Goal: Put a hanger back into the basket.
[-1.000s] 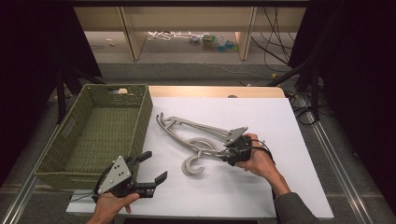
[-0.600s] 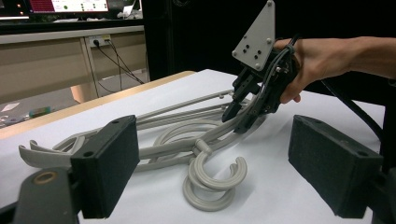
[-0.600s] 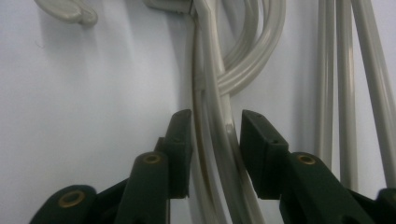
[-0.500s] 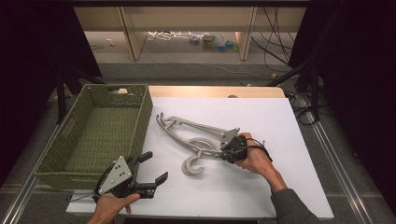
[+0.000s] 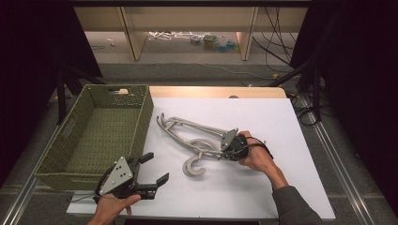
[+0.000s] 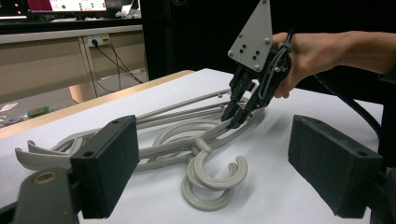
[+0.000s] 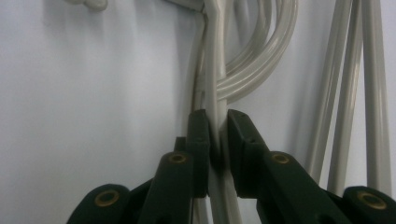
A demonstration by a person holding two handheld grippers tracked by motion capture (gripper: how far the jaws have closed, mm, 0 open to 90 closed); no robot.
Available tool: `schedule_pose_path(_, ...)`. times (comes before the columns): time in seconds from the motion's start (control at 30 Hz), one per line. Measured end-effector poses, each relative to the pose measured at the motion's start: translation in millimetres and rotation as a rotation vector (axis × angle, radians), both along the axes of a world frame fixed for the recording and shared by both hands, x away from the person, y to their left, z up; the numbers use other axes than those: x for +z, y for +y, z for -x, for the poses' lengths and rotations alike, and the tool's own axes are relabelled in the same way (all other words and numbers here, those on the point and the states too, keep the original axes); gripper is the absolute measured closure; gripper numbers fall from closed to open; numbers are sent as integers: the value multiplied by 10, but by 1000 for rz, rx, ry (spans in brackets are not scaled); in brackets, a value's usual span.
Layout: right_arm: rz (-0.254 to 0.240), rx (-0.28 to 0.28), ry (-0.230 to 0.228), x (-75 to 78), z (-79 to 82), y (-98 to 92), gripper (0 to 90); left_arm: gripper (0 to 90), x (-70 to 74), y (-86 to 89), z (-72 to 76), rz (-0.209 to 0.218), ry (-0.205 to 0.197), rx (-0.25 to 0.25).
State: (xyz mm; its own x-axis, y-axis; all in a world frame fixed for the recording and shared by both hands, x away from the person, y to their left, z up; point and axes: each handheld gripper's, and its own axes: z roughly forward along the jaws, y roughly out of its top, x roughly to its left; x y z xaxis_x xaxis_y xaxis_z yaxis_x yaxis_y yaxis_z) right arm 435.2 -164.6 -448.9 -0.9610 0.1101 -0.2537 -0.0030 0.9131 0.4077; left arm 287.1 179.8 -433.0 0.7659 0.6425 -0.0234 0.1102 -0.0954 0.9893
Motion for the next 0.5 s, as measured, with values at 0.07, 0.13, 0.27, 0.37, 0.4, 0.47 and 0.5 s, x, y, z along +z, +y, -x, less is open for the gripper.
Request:
schedule_pose_path(0.07,3,19,-5,9,3,-1,809,161,1,-2,1,1,0,0)
schedule_pose_path(0.13,15,44,-30,36,16,-6,815,161,0,-4,1,0,0,-1)
schedule_pose_path(0.27,23,73,-69,82,42,-8,818,162,-1,-8,2,0,4,0)
schedule_pose_path(0.37,-1,80,-64,124,38,-38,819,162,-4,-11,1,-1,6,-1)
schedule_pose_path(0.4,6,79,-72,136,44,-46,819,162,-3,-10,-1,-2,4,-1)
schedule_pose_path(0.47,5,88,-69,157,55,-57,819,162,-4,-11,-2,-4,4,0)
schedule_pose_path(0.5,5,94,-75,169,59,-58,819,162,-4,-13,-4,-4,5,1)
